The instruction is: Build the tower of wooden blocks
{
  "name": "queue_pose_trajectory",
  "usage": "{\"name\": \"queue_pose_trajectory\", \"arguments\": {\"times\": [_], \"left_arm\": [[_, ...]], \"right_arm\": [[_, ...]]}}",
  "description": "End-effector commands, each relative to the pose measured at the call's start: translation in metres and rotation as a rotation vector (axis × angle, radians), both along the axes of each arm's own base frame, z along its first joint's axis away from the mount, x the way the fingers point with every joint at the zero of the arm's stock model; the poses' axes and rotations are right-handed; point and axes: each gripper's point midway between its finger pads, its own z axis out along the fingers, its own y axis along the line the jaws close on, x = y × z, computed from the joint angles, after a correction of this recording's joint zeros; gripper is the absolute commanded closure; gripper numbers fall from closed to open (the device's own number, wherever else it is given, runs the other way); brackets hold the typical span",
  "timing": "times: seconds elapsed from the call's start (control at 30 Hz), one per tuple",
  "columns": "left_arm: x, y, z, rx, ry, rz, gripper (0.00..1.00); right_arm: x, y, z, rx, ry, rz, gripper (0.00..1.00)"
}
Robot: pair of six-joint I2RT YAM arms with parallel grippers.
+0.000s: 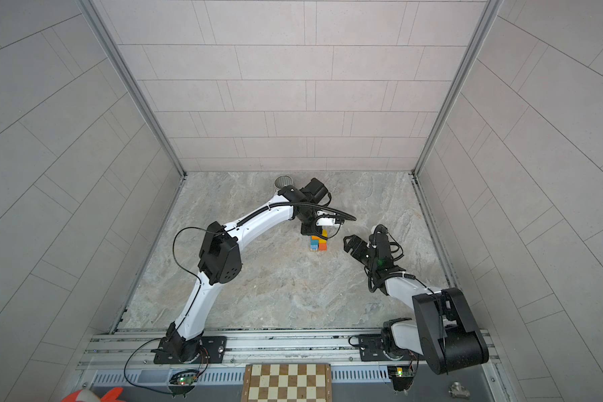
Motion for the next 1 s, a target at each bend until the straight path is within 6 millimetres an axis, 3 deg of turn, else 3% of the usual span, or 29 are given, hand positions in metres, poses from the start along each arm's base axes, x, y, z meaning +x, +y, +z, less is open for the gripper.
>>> {"name": "queue_pose_trajectory", "arguments": {"times": [0.0,0.3,0.43,0.63,0.97], "left_arm": [[-0.007,-0.001,-0.007,0.018,0.014,-0.011,0.52],[-0.003,0.000,0.008,-0.003,-0.018,0.005,0.39],[-0.002,0.002,0.023,-0.019,-0.049,0.018,0.28],[-0.005,0.009,0.069,-0.100,-0.128,0.057,0.11],[-0.034,0.043,0.153,-0.281,-0.264,0.123,0.08]], "right_arm": [[0.007,-0.003,0.013,0.008,-0.029,-0.024,0.03],[0.009,-0.001,0.017,0.012,-0.045,-0.013,0.03],[0.009,-0.002,0.024,-0.004,-0.067,-0.007,0.02],[0.005,-0.016,0.050,-0.130,-0.105,-0.012,0.00],[-0.006,-0.031,0.100,-0.233,-0.158,-0.032,0.00]]}}
